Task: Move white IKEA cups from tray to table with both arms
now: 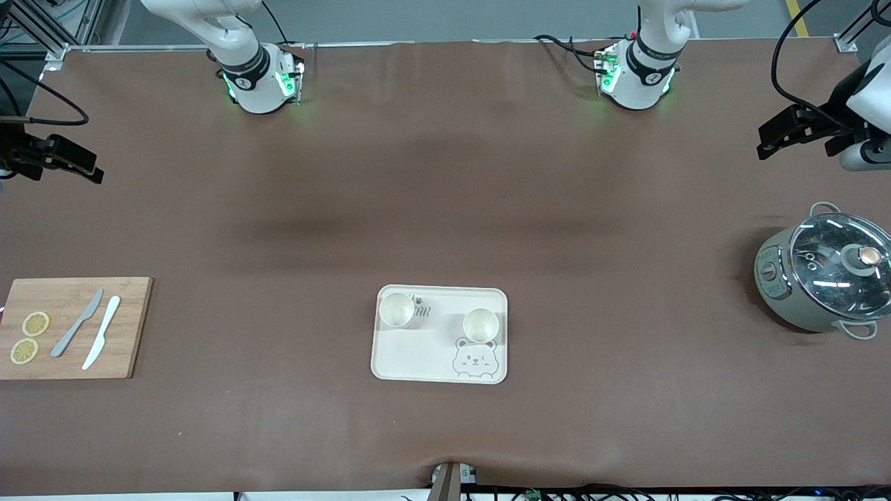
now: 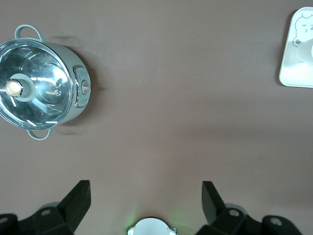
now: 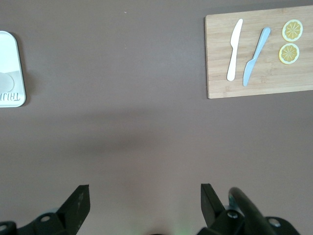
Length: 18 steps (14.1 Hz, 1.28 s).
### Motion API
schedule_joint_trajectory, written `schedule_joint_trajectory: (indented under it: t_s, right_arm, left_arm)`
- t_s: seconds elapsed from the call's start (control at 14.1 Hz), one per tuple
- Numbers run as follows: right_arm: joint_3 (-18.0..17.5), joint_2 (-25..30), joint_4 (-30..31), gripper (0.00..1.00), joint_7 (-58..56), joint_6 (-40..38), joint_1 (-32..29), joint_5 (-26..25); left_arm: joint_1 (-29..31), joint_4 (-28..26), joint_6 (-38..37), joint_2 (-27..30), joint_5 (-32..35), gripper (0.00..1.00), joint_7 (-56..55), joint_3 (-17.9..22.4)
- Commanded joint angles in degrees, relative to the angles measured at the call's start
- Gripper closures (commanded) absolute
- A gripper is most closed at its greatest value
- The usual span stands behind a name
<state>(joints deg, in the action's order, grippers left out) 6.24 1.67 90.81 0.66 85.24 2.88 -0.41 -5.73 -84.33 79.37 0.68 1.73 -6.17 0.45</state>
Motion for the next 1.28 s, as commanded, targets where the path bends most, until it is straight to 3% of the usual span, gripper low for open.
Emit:
schedule_joint_trajectory:
  t_s: [0.0, 0.43, 0.64, 1.21]
  right_arm:
    - [-1.3, 1.8, 1.9, 0.0, 0.2, 0.5, -0.9, 0.2]
    - [-2.9, 0.8, 0.5, 0.0, 0.2, 0.1, -2.8, 0.0]
    - [-2.9, -3.4, -6.1, 0.0, -0.1, -5.1, -4.5, 0.7]
    - [-3.3, -8.2, -10.5, 0.0, -0.1, -5.3, -7.4, 2.5]
  left_arm:
    - [0.3, 0.9, -1.2, 0.2, -0.5, 0.0, 0.5, -0.2]
    - [0.3, 0.9, -1.2, 0.1, -0.5, 0.0, 0.5, -0.2]
    - [-0.1, 0.7, -2.8, 0.1, -0.7, 0.0, 0.0, -0.2]
    - [-2.1, 1.0, -2.4, -1.1, -0.8, 0.0, -0.2, -0.8]
